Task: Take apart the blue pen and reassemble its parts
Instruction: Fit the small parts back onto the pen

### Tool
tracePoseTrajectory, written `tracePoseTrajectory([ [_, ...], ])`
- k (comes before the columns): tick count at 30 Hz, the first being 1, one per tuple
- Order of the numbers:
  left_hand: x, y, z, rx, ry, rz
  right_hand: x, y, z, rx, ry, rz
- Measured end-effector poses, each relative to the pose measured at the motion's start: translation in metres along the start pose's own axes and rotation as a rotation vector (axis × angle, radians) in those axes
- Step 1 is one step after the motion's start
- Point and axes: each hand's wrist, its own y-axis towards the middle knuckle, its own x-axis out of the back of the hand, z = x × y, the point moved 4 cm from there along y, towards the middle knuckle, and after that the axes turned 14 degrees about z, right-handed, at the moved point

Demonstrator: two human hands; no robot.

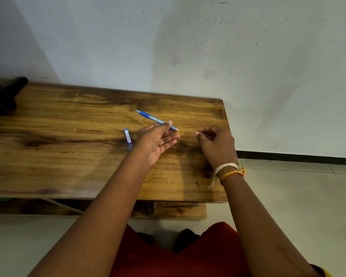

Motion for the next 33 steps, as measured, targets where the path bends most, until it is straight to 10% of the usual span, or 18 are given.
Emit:
tracePoseTrajectory([
  [9, 0.000, 0.000, 0.001, -0.034, -0.071, 0.011, -0.025, -0.009, 0.021, 0.132, 0.416, 0.234],
  [33, -0.007, 0.000, 0.003, 0.000, 0.105, 0.084, -0.012, -0.006, 0.018, 0.167, 0.326, 0.122],
])
